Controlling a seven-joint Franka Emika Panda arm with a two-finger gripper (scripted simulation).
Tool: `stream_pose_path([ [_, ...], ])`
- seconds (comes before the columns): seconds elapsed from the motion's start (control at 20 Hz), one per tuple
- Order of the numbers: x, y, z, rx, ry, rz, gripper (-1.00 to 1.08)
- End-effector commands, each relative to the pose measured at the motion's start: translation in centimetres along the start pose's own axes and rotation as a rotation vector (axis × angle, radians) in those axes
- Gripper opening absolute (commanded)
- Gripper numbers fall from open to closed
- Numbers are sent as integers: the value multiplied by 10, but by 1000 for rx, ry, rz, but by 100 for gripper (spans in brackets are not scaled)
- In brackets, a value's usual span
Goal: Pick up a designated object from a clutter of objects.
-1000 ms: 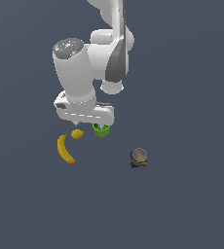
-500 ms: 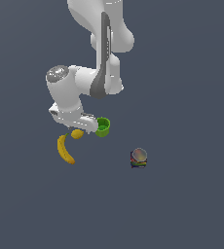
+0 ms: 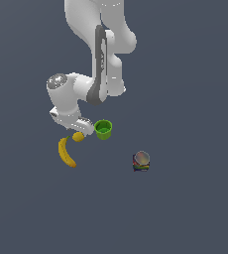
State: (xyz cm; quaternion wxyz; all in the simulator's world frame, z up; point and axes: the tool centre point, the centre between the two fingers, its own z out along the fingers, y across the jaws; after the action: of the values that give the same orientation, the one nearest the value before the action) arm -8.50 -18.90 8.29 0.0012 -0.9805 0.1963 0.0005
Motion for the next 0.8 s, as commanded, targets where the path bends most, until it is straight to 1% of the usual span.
stream_pose_path([
  [0.0, -2, 4, 4, -2, 1, 8, 100],
  [0.35, -2, 4, 8, -2, 0, 8, 100],
  [0.75, -3, 5, 41, -2, 1, 9, 100],
])
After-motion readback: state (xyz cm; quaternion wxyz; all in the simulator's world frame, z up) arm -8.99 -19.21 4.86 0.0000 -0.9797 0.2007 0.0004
